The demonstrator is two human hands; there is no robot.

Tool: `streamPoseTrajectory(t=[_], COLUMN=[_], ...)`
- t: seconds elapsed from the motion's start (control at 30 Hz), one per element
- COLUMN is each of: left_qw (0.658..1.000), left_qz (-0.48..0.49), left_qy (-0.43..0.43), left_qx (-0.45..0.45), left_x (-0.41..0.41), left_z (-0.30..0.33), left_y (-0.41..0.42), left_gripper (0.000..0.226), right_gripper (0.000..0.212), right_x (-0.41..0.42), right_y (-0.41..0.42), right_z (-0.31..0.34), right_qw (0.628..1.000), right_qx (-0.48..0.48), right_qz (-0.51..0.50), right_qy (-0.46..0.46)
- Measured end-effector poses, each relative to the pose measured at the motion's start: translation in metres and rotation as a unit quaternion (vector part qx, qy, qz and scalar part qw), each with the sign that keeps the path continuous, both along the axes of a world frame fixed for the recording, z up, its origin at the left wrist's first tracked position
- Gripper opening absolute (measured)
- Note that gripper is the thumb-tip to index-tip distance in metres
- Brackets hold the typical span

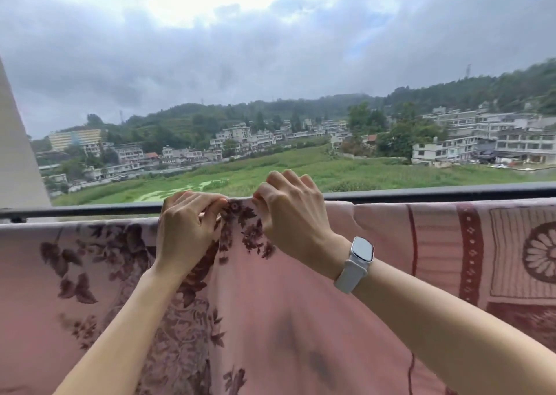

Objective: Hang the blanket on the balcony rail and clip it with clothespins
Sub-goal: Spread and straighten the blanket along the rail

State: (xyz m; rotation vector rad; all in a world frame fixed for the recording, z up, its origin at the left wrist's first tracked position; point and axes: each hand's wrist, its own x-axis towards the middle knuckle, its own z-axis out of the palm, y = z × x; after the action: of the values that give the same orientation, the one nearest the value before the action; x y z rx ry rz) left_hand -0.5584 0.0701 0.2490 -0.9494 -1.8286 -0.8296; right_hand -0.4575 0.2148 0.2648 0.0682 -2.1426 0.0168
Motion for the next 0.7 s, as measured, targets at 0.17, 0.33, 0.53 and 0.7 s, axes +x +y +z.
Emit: streamPoseTrajectory(t=[0.17, 0.33, 0.53, 0.7], left_qw=[0.993, 0.995, 0.999, 0.997], left_qz=[-0.026, -0.033, 0.016, 0.034], left_qy=[-0.085, -0.095, -0.030, -0.057], left_qx=[-0.074, 0.014, 0.022, -0.044], left_x=[-0.047, -0.063, -0.081, -0.116], left_z=[-0.008, -0.007, 0.012, -0.008], left_y=[-0.052, -0.073, -0.100, -0.143], left_gripper=[0.024, 0.008, 0.021, 0.026], right_gripper=[0.028, 0.021, 0.005, 0.019], right_x=[-0.030, -0.070, -0.096, -0.119], right_y=[-0.022, -0.065, -0.103, -0.139], right_z=[-0.007, -0.010, 0.008, -0.011], right_qw=[1.000, 0.998, 1.000, 0.998], right_qx=[-0.020, 0.030, -0.006, 0.035], right_qz=[0.016, 0.020, -0.010, -0.003], right_qy=[-0.013, -0.055, 0.011, -0.054])
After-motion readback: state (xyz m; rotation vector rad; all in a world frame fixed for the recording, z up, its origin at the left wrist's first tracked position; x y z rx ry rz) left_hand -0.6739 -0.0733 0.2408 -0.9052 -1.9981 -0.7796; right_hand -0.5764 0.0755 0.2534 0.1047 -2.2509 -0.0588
